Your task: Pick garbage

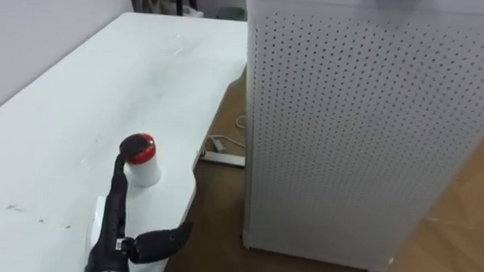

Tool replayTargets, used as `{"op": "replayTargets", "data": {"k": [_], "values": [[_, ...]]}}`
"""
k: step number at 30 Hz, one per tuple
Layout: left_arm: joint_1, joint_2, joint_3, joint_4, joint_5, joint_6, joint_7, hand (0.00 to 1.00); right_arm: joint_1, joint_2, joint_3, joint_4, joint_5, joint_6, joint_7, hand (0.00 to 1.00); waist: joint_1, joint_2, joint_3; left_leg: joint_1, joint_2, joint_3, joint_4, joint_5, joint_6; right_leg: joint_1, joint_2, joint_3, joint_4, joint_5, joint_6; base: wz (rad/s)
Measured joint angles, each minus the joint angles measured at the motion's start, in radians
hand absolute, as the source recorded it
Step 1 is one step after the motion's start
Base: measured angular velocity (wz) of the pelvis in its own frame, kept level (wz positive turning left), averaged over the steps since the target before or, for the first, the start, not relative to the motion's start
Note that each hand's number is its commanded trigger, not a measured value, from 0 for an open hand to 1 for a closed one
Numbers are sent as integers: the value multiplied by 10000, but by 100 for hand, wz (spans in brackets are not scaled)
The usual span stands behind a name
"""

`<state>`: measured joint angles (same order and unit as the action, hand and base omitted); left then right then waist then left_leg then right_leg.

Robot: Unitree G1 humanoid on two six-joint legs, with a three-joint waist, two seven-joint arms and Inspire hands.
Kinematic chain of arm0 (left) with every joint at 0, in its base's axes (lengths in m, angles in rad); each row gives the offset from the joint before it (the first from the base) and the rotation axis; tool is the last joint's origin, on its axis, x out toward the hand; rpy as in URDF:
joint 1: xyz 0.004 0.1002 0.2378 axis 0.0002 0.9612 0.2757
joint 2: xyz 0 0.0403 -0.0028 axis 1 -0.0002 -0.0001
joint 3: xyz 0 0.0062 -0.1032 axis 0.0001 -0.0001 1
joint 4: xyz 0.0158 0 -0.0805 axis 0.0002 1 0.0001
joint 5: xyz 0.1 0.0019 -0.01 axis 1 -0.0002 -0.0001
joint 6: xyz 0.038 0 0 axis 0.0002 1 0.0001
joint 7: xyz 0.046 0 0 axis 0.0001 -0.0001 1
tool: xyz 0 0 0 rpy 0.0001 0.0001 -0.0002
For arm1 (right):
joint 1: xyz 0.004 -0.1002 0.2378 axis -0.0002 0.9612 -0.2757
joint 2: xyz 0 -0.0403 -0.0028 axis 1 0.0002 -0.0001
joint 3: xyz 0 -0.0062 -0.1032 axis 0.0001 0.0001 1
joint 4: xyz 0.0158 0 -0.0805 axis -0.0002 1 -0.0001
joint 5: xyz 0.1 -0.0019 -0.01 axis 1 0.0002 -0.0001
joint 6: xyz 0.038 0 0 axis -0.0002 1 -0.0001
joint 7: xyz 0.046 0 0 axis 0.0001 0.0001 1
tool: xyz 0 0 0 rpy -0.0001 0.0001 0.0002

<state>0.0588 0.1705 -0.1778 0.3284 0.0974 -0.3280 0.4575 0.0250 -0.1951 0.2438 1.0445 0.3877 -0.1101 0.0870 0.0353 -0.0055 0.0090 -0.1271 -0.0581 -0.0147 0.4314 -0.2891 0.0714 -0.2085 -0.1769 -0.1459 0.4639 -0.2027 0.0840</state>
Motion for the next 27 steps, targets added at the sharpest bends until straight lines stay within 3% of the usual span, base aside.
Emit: {"op": "replayTargets", "data": {"k": [1,2,7,11,16,22,27], "values": [[-4,24,-3,73,9,5,7,0,-28,11,52,12,0,1,-50,100,-27,77,-35,-2,169,-71,-50,1,-150,264,275,-277,-416,111,-157,37],[-60,71,-5,44,13,4,50,0,-40,10,112,31,7,-3,-25,100,-47,83,-20,21,327,-172,-170,55,-261,485,437,-504,-760,191,-269,29],[-88,75,12,-284,22,8,173,0,-49,-15,170,35,-156,-1,327,100,-20,-63,17,579,653,-172,-897,221,-538,1068,817,-652,-1436,260,-384,11],[30,77,16,-1130,109,4,176,0,-62,-18,156,38,-403,20,652,100,14,-154,58,874,674,-135,-1295,272,-598,1248,855,-659,-1590,269,-398,-3],[144,94,12,-1345,431,1,363,0,-229,11,174,38,-597,19,1169,100,32,-364,75,929,668,-117,-1326,274,-595,1345,873,-659,-1770,278,-410,-1],[260,156,-38,-1341,538,-2,724,0,-213,9,172,33,-931,18,1441,100,248,-364,71,1107,696,-150,-1435,276,-598,1580,914,-744,-1950,290,-416,2],[713,182,-46,-1341,510,-5,1013,0,-86,6,173,32,-1101,17,1465,100,294,-291,40,1335,705,-169,-1622,276,-599,1930,965,-781,-2262,363,-380,2]]}}
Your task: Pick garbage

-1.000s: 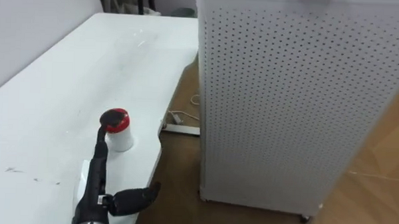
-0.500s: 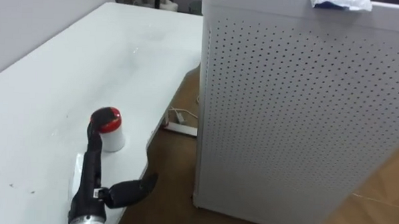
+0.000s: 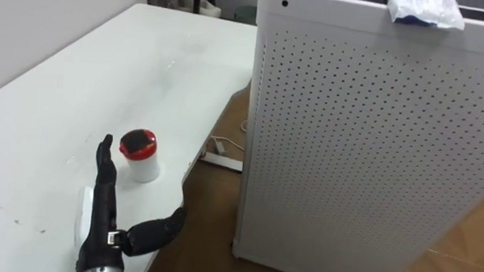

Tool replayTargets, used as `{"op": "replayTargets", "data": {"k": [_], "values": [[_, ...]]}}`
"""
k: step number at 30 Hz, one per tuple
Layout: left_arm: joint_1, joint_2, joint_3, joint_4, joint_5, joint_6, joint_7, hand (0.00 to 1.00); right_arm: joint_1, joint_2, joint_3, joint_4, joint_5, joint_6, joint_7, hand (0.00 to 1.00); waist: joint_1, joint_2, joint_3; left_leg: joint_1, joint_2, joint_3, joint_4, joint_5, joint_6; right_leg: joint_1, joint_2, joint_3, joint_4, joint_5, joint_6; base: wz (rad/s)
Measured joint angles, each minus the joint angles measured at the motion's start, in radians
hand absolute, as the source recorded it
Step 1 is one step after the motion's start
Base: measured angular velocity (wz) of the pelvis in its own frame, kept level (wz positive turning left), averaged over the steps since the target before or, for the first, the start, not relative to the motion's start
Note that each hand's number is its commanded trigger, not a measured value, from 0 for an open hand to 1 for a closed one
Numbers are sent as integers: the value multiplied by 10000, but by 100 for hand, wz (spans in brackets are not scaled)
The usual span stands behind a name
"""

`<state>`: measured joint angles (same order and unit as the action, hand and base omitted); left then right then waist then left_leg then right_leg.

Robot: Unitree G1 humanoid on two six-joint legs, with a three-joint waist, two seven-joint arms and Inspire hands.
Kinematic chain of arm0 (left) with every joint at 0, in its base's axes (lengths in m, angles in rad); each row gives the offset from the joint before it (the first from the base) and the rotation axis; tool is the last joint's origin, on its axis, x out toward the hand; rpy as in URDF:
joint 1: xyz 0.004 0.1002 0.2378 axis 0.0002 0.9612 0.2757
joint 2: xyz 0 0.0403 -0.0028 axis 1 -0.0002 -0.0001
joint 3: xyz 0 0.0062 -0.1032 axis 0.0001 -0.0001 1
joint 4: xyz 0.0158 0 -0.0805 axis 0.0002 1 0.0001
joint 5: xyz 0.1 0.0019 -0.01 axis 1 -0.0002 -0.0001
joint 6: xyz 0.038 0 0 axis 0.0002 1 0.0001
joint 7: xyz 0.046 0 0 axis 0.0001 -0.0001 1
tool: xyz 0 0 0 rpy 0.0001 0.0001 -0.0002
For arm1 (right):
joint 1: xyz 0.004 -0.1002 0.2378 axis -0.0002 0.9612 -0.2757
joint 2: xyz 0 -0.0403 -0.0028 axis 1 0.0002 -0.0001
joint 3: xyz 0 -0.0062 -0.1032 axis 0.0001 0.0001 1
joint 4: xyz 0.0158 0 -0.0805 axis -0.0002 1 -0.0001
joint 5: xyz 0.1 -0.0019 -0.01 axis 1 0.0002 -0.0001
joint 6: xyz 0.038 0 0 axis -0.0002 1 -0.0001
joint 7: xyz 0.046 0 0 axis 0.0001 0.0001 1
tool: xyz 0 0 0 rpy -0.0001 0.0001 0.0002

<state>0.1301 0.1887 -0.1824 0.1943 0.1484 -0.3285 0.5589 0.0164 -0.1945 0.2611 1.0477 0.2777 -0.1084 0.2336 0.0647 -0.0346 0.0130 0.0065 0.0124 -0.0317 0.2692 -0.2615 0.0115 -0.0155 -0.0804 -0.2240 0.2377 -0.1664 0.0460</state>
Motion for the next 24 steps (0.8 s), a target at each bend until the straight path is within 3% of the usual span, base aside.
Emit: {"op": "replayTargets", "data": {"k": [15,24], "values": [[14,28,1,1,-25,-1,206,0,33,0,1,-9,-85,0,122,100,4,46,-47,227,2,5,-28,1,0,191,0,9,-18,0,2,0],[16,0,-4,324,-1204,6,161,0,42,24,14,-19,-82,19,311,100,8,31,-56,256,38,89,-25,8,-1,175,21,35,-1,30,-27,-1]]}}
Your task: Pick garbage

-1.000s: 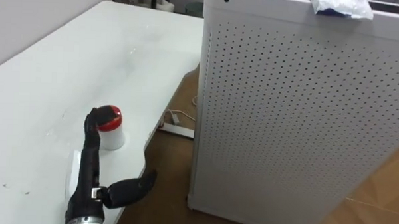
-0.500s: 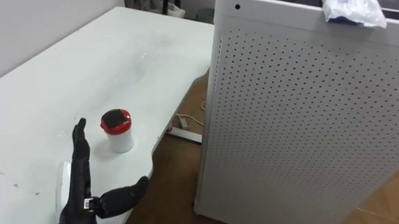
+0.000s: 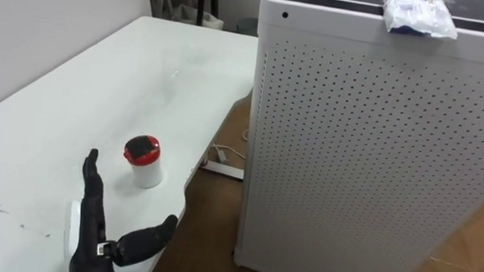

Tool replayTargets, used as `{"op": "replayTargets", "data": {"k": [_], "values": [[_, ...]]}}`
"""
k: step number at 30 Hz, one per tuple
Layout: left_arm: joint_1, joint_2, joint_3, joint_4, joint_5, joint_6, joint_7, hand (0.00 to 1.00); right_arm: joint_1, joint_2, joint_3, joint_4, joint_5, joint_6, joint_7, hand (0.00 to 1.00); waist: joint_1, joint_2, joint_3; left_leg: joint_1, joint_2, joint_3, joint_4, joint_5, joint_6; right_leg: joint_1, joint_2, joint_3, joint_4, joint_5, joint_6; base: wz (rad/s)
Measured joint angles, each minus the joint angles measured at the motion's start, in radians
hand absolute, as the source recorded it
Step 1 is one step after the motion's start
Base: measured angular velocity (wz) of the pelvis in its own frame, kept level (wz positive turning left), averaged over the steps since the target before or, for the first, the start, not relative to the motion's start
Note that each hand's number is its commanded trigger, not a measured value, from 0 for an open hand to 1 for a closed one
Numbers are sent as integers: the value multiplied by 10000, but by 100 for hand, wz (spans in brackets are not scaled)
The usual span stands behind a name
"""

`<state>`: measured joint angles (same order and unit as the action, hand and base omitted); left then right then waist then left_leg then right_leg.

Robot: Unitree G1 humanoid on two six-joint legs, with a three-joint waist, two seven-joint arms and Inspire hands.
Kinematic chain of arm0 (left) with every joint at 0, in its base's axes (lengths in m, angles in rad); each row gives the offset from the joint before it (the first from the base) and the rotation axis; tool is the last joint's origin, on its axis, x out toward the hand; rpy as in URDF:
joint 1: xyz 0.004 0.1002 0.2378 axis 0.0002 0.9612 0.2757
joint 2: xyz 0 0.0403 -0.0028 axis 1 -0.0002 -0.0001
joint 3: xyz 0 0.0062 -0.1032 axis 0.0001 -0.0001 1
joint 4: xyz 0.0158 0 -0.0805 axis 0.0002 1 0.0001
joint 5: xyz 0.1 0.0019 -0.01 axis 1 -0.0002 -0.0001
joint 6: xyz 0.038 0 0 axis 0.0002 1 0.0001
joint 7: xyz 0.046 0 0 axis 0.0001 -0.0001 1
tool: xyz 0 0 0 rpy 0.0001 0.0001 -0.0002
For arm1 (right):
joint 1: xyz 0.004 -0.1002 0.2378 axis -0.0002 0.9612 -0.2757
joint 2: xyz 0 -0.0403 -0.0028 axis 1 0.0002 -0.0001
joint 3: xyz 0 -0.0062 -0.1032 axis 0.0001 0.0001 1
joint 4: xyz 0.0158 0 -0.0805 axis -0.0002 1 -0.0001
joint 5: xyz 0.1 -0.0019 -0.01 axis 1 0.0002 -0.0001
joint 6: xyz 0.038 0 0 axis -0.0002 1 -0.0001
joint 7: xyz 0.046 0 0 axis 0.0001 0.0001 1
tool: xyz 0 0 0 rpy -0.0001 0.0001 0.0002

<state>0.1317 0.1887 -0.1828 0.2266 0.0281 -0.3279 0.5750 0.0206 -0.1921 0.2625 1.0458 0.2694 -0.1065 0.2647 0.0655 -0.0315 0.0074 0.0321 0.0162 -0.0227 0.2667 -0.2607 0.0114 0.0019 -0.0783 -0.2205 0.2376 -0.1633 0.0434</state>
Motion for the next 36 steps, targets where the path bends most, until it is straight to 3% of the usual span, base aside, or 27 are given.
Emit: {"op": "replayTargets", "data": {"k": [8,18,22,26,30,36], "values": [[-396,-11,-9,996,-1570,39,-252,0,37,6,13,12,-137,114,-160,100,-124,-84,11,-44,47,4,4,14,-25,-18,46,25,-2,12,-19,0],[-1245,-3,285,1554,-1570,94,-136,0,38,221,-6,-34,-402,142,-479,100,-446,-267,12,-236,74,133,40,17,-32,-225,86,166,-5,71,-48,-3],[-1771,-9,260,1694,-2155,232,-155,0,41,258,-6,-32,-302,179,-627,100,-622,-177,19,-374,73,118,37,17,-33,-385,85,164,2,83,-49,0],[-2357,-8,270,2274,-2424,241,-93,0,43,258,-6,-25,-301,202,-745,100,-745,42,77,-384,70,166,24,18,-32,-468,87,247,-7,86,-53,-4],[-2763,-7,268,2636,-2616,241,58,0,31,277,-1,-14,-302,202,-758,100,-907,158,63,-378,70,197,-44,21,-30,-529,91,281,-8,86,-52,-5],[-2899,-4,293,2779,-2830,241,345,0,66,291,11,-16,-232,204,-791,100,-1151,203,66,-411,69,223,-129,26,-27,-591,99,299,-36,86,-52,-1]]}}
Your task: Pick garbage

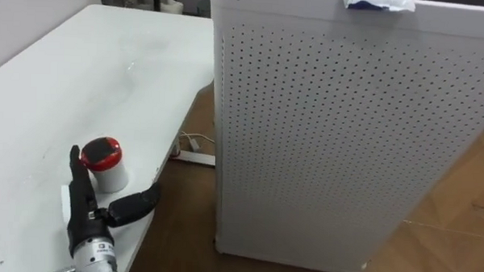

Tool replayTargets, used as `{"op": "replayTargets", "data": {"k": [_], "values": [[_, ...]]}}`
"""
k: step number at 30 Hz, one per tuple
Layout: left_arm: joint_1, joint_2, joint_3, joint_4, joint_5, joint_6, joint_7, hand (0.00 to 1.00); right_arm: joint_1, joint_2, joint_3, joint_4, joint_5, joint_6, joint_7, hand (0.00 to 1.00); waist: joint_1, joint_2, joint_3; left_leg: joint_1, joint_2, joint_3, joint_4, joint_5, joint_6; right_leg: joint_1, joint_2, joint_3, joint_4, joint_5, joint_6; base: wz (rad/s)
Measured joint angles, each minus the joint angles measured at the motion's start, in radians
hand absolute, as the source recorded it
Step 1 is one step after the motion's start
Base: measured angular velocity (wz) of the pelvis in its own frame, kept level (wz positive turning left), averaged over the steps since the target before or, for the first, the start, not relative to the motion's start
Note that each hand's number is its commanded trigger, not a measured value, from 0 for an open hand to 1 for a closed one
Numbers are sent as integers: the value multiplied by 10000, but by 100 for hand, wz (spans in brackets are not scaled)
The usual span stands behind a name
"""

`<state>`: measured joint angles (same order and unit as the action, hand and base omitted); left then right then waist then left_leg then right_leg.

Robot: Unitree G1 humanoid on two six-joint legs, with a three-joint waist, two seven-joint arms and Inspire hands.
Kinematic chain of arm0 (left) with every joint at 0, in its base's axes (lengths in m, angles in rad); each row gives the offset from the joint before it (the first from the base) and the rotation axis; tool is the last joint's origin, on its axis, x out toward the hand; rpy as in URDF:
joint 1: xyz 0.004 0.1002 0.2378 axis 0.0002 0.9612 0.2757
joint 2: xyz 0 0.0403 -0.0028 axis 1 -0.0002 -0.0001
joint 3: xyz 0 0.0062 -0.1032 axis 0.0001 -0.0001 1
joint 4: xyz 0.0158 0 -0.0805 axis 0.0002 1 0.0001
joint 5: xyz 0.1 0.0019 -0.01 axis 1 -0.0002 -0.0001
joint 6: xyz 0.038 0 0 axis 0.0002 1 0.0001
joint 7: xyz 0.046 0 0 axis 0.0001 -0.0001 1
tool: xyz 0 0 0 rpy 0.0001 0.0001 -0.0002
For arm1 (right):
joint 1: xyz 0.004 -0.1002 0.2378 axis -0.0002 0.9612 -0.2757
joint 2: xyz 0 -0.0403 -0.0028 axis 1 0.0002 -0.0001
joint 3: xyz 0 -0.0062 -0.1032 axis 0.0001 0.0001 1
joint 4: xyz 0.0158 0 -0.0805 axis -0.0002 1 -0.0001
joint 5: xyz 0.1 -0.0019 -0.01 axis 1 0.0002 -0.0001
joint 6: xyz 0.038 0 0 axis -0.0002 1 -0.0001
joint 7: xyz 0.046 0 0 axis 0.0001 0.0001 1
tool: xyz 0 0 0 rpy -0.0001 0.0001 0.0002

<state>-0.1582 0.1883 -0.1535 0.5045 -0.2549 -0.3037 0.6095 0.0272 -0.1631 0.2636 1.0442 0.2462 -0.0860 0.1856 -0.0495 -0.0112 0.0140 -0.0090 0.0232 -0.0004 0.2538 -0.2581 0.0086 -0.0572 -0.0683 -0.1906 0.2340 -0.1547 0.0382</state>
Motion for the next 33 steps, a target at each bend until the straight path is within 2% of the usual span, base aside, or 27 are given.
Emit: {"op": "replayTargets", "data": {"k": [9,15,18,21,23,24,25,26,27,28,30,33], "values": [[-1255,80,740,1074,-616,148,383,0,79,21,6,-10,232,13,-20,100,-33,116,-2,-38,17,275,28,0,0,-157,32,279,12,36,17,-8],[-1326,126,744,1192,-707,162,452,0,123,24,22,-10,229,26,-42,100,-40,130,2,-42,17,299,25,0,0,-182,35,304,9,37,19,-1],[-1350,179,732,1258,-938,176,453,0,77,19,110,-34,233,29,-122,100,-33,139,1,-163,12,331,25,0,0,-346,49,464,39,40,22,-7],[-1367,295,724,1299,-1101,180,443,0,80,14,297,-110,240,161,-261,100,-48,146,-2,-161,18,399,24,0,1,-367,65,506,44,43,25,-6],[-1587,327,728,1547,-1102,181,443,0,65,15,300,-125,250,220,-309,100,-45,139,-2,-184,18,423,11,0,1,-424,64,511,76,43,25,0],[-1676,333,728,1659,-1100,187,442,3,62,15,304,-126,252,228,-311,100,-45,138,-2,-194,18,425,11,0,1,-439,63,512,84,46,23,0],[-1837,343,736,1859,-1097,208,434,17,64,15,305,-131,252,231,-324,100,-40,134,-4,-212,20,436,15,0,1,-463,63,516,96,53,20,0],[-2014,345,750,2078,-1095,224,407,64,66,17,306,-156,251,255,-340,100,-30,125,-1,-219,22,444,17,0,1,-475,64,524,112,56,18,0],[-2094,347,767,2178,-1102,232,380,64,75,20,307,-192,248,290,-351,100,-33,121,-3,-221,24,444,18,0,1,-476,66,525,115,57,17,0],[-2288,363,799,2414,-1166,253,337,98,99,26,308,-297,237,378,-417,100,-31,116,-4,-230,26,444,19,0,1,-476,68,524,115,61,12,0],[-2539,427,846,2716,-1289,283,282,100,104,31,305,-375,232,462,-440,100,-32,104,0,-215,30,460,19,2,4,-478,68,538,130,64,9,0],[-2836,511,1419,3164,-1290,353,272,100,102,38,305,-406,230,556,-441,100,-32,56,8,-200,38,486,23,4,7,-478,65,537,201,64,9,0]]}}
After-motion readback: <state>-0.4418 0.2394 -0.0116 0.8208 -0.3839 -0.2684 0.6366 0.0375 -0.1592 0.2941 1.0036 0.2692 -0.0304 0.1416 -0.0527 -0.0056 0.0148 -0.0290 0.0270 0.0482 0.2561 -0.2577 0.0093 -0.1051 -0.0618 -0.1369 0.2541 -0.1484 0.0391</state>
